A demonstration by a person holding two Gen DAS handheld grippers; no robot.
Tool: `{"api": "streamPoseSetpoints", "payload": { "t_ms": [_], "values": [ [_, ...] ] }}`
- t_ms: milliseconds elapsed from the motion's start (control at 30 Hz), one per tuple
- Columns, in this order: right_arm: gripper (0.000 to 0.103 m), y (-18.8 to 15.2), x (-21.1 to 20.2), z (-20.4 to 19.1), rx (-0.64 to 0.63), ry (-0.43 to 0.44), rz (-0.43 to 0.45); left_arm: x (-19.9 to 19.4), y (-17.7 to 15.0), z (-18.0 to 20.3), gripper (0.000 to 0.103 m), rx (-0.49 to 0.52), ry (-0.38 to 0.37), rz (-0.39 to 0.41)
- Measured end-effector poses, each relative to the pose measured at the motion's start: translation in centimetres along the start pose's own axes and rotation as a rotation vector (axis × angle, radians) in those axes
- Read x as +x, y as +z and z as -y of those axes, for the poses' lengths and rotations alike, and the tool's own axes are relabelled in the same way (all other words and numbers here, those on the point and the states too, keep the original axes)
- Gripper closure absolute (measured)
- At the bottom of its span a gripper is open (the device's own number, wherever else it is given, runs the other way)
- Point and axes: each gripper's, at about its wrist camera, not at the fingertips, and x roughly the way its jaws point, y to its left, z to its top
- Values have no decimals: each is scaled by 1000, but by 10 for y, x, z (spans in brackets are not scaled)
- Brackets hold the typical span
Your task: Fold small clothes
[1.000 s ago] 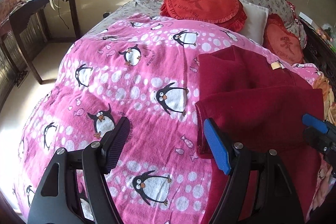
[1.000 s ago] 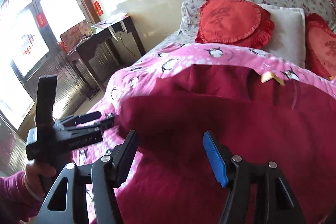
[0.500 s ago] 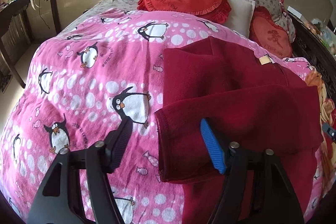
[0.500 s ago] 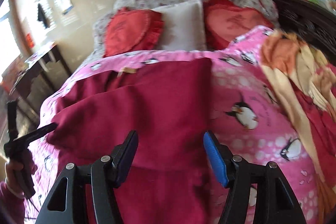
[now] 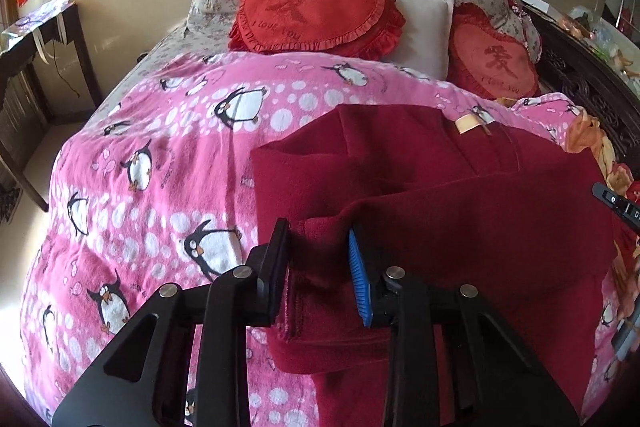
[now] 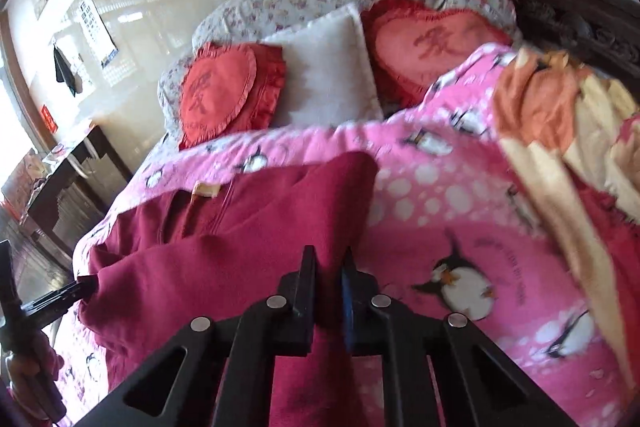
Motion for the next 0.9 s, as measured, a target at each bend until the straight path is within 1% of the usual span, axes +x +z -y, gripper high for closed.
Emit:
{"api": "streamPoseSetpoints", "payload": {
  "t_ms": [33,100,167,200,267,300,333,400,433,500,567,633,667,700,733,767,800,867,900],
  "values": [
    [95,1,-2,4,11,-14,8,3,0,3,75,10,11,-1],
    [95,-1,4,15,41,-27,-24,16,-3,6,75,14,36,-21],
    [95,-7,14,19,29,-78,-52,25,-7,5,75,15,50,-43],
    [95,-8,16,20,32,-89,-56,26,-8,3,75,17,55,-49],
    [93,-9,13,25,70,-86,-53,20,-10,0,75,20,60,-39],
    [92,-9,7,26,83,-80,-44,15,-11,-1,75,27,74,-28],
    [87,-9,-2,24,86,-74,-37,10,-12,-1,75,38,94,-20],
    [84,-10,-14,17,58,-78,-36,4,-14,0,75,60,115,-4],
    [84,-12,-22,9,34,-66,-34,2,-16,-1,75,62,121,1],
    [84,-19,-34,-6,-17,-10,-43,2,-19,1,75,69,130,3],
    [84,-30,-39,-22,-80,13,-75,5,-24,2,75,71,139,-1],
    [84,-41,-36,-33,-133,13,-102,11,-29,5,75,67,145,-18],
    [84,-46,-33,-35,-150,-2,-109,15,-32,7,75,63,147,-26],
    [84,-50,-28,-34,-169,-38,-123,18,-34,8,74,62,153,-32],
    [84,-53,-23,-31,-173,-64,-134,21,-35,10,73,64,164,-38],
    [84,-56,-15,-25,-166,-94,-151,25,-36,12,66,68,173,-44],
    [84,-58,-8,-17,-151,-103,-165,28,-37,14,61,68,179,-47],
    [82,-60,-4,-3,-101,-67,-158,30,-38,15,60,64,188,-45],
    [82,-59,-4,-1,-86,-63,-155,30,-38,15,60,61,190,-46]
  ]
}}
